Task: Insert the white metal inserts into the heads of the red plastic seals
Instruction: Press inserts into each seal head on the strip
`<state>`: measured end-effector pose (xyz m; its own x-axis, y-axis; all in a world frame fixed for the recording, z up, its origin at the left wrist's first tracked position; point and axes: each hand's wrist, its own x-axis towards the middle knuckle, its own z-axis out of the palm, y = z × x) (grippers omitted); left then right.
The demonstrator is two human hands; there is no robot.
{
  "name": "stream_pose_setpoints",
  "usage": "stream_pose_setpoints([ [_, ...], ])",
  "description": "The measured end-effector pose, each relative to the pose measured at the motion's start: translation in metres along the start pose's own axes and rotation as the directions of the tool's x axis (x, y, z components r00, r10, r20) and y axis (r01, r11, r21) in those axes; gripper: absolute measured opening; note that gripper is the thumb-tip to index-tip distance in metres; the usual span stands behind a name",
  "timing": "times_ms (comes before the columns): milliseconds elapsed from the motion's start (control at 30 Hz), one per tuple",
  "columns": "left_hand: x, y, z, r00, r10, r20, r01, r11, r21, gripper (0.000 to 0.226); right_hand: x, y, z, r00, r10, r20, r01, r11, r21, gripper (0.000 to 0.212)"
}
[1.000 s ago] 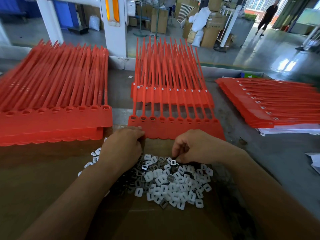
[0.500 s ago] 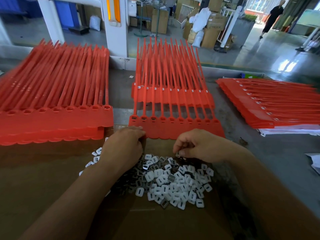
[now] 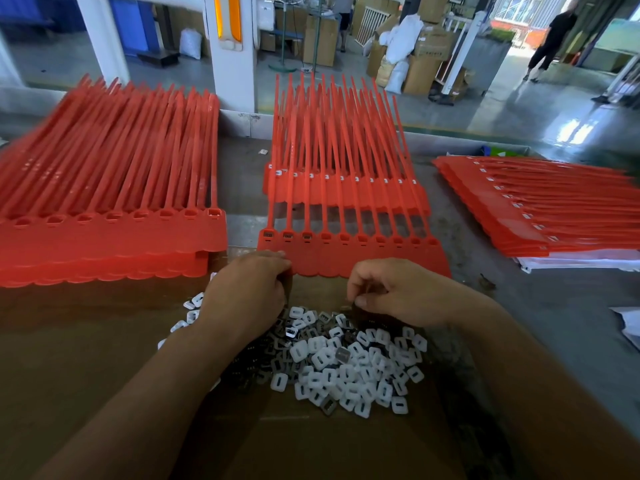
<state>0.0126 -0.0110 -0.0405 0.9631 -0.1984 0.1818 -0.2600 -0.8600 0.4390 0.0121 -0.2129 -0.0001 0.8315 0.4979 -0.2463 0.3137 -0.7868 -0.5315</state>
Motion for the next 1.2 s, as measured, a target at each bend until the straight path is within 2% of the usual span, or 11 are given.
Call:
stream_pose_setpoints([
  [167, 0.000, 0.000, 0.000, 1.000, -0.003, 0.003, 0.002, 1.000, 0.003, 0.044, 0.001, 0.001, -0.001, 1.000, 0.005, -0.028, -0.004, 1.000, 0.010, 0.024],
  [300, 0.001, 0.001, -0.001, 1.000, -0.007, 0.024, 0.007, 1.000, 0.010, 0.045, 0.008, 0.003, -0.005, 0.980, 0.025, -0.199, -0.002, 0.994, 0.112, 0.021],
  [433, 0.001, 0.001, -0.001, 0.999, -0.014, 0.030, 0.014, 1.000, 0.000, 0.046, 0.031, 0.008, -0.012, 0.912, 0.090, -0.401, -0.029, 0.987, 0.156, 0.014],
  [567, 0.000, 0.003, -0.003, 1.000, -0.009, 0.020, 0.009, 1.000, -0.010, 0.044, 0.057, 0.009, -0.012, 0.863, 0.134, -0.487, -0.054, 0.983, 0.175, 0.019],
  [700, -0.001, 0.003, -0.003, 1.000, -0.001, 0.005, 0.001, 1.000, -0.019, 0.042, 0.079, 0.005, -0.008, 0.869, 0.097, -0.485, -0.059, 0.994, 0.092, 0.012],
  [967, -0.002, 0.003, -0.004, 1.000, 0.002, -0.003, -0.002, 1.000, -0.023, 0.038, 0.088, 0.008, -0.007, 0.913, 0.124, -0.389, -0.155, 0.987, -0.049, 0.015],
  [1200, -0.002, 0.004, -0.004, 1.000, 0.007, 0.005, -0.007, 1.000, -0.010, 0.040, 0.090, 0.002, -0.005, 0.920, 0.098, -0.379, -0.183, 0.964, -0.194, 0.019],
])
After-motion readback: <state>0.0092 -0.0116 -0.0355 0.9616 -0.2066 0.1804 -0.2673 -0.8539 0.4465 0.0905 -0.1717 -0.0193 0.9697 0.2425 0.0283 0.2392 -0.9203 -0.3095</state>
